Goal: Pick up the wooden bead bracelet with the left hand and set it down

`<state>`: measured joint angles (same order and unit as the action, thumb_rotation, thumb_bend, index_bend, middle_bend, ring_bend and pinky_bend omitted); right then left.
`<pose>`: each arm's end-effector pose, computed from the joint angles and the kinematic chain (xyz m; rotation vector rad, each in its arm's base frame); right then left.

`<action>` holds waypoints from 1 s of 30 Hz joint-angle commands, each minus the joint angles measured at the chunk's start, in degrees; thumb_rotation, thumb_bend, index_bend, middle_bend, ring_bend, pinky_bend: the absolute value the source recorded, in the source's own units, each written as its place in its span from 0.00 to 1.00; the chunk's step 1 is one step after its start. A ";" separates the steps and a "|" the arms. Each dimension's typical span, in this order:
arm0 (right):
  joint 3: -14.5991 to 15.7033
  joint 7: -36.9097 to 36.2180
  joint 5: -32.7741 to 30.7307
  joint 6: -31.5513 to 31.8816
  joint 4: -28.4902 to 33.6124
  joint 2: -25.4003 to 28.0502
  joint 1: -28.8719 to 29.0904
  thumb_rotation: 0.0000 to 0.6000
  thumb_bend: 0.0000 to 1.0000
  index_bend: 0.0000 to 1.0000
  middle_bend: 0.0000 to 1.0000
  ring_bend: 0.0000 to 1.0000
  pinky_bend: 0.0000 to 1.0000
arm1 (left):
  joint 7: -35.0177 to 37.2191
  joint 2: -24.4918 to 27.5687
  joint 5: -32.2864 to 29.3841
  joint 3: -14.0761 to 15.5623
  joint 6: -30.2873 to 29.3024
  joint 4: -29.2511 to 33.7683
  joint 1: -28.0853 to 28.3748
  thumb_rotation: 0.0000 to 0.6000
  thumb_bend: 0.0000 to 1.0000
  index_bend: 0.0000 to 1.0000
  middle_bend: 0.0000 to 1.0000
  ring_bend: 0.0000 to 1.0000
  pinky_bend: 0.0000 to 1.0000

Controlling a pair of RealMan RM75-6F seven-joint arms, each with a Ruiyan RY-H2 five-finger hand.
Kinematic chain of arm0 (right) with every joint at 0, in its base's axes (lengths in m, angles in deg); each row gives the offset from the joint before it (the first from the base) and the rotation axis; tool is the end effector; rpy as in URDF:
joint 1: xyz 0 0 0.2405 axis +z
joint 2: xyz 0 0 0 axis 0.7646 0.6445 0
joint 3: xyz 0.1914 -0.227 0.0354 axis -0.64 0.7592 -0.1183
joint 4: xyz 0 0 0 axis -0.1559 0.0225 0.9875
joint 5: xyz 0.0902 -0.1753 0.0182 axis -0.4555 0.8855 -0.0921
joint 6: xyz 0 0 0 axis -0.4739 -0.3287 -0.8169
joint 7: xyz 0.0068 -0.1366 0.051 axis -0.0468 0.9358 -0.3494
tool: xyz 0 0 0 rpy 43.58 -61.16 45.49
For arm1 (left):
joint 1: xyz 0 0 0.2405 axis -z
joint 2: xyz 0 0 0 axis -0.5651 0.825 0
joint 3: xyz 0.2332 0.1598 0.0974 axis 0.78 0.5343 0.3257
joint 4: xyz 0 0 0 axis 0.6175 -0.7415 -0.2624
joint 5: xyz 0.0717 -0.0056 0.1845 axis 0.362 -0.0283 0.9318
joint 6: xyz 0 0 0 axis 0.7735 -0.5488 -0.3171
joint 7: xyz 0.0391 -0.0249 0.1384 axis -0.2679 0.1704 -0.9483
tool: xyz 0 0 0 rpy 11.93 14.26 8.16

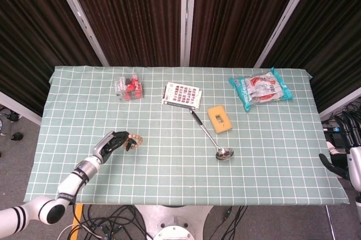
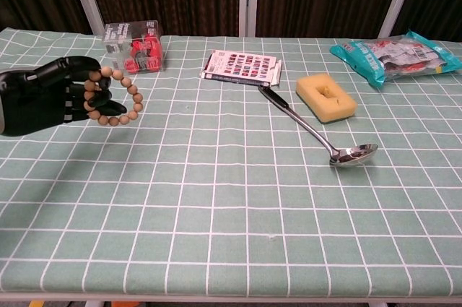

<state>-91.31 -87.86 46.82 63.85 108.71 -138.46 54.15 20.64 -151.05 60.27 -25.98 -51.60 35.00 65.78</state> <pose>-0.3162 -0.1932 0.2598 1.3262 -0.7439 1.0775 -0.2386 0.3154 0.0143 -0.9390 -2.5056 -1.3494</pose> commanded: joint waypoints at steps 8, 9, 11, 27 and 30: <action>-0.08 -0.47 -0.21 -0.24 -0.21 0.01 0.10 1.00 0.10 0.00 0.00 0.00 0.00 | 2.86 -0.14 4.69 0.92 -0.38 -0.86 0.34 0.59 0.58 0.48 0.60 0.31 0.07; -0.09 -0.52 -0.24 -0.26 -0.22 0.00 0.10 1.00 0.10 0.00 0.00 0.00 0.00 | 3.14 -0.17 5.08 1.02 -0.45 -1.01 0.42 0.64 0.58 0.47 0.59 0.30 0.07; -0.11 -0.66 -0.35 -0.37 -0.27 0.01 0.14 1.00 0.10 0.00 0.00 0.00 0.00 | 3.61 -0.23 5.95 1.33 -0.62 -1.37 0.64 0.74 0.59 0.45 0.58 0.30 0.07; -0.09 -0.85 -0.56 -0.99 -0.73 -0.31 0.43 1.00 0.10 0.00 0.00 0.00 0.00 | 9.57 -0.02 7.74 2.74 -0.85 -2.65 1.85 0.21 0.50 0.47 0.61 0.29 0.07; -0.10 -0.77 -0.57 -0.96 -0.71 -0.24 0.41 1.00 0.10 0.00 0.00 0.00 0.00 | 8.68 -0.15 7.15 2.88 -0.73 -2.73 2.10 0.49 0.51 0.49 0.63 0.31 0.07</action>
<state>-91.41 -88.63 46.25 62.89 107.99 -138.71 54.57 29.59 -151.13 67.72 -23.15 -52.40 32.31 67.76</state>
